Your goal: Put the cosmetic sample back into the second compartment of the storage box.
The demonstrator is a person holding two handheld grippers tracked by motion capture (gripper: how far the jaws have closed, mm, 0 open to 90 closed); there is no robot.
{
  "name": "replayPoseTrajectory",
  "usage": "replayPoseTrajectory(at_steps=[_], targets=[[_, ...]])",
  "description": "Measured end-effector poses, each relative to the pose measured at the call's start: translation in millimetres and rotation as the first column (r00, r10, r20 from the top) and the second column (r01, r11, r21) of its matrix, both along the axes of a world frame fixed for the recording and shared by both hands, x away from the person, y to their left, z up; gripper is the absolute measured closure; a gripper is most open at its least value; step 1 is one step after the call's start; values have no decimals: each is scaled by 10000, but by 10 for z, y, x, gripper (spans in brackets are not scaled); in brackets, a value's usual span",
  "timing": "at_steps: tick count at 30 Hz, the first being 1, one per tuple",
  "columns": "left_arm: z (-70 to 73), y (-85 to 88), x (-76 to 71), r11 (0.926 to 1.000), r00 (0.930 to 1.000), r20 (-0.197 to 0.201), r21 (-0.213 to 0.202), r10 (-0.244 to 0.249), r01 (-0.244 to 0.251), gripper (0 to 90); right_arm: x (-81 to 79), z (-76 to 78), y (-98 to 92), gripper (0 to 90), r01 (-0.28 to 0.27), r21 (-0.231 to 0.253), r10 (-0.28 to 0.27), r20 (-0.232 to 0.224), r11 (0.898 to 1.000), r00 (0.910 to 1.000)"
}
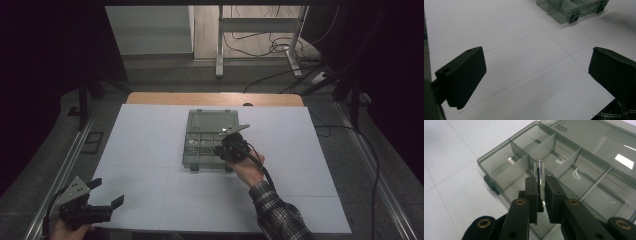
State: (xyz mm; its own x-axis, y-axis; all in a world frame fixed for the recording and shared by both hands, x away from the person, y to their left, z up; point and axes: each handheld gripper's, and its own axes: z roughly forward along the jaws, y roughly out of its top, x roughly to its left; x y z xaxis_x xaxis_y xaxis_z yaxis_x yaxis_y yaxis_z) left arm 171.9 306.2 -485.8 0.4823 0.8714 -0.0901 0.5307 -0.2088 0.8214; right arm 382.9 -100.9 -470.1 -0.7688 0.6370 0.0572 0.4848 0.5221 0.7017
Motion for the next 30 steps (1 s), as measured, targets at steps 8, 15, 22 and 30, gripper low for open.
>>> replayPoseTrajectory(at_steps=[8,15,22,30], targets=[[-1,-9,4,10000,10000,-26,60,-5,5,19,116,-9,90,810,124,-130,-122,144,9998,9998],[-1,-4,7,10000,10000,-33,55,42,-42,20,235,-18,165,810,243,-195,-239,225,9995,9995],[-1,1,8,10000,10000,-38,27,35,-35,20,328,-31,217,809,429,-162,-426,180,9989,9989],[-2,3,9,10000,10000,-48,-21,30,-30,21,421,-58,314,809,517,-177,-513,178,9985,9985]])
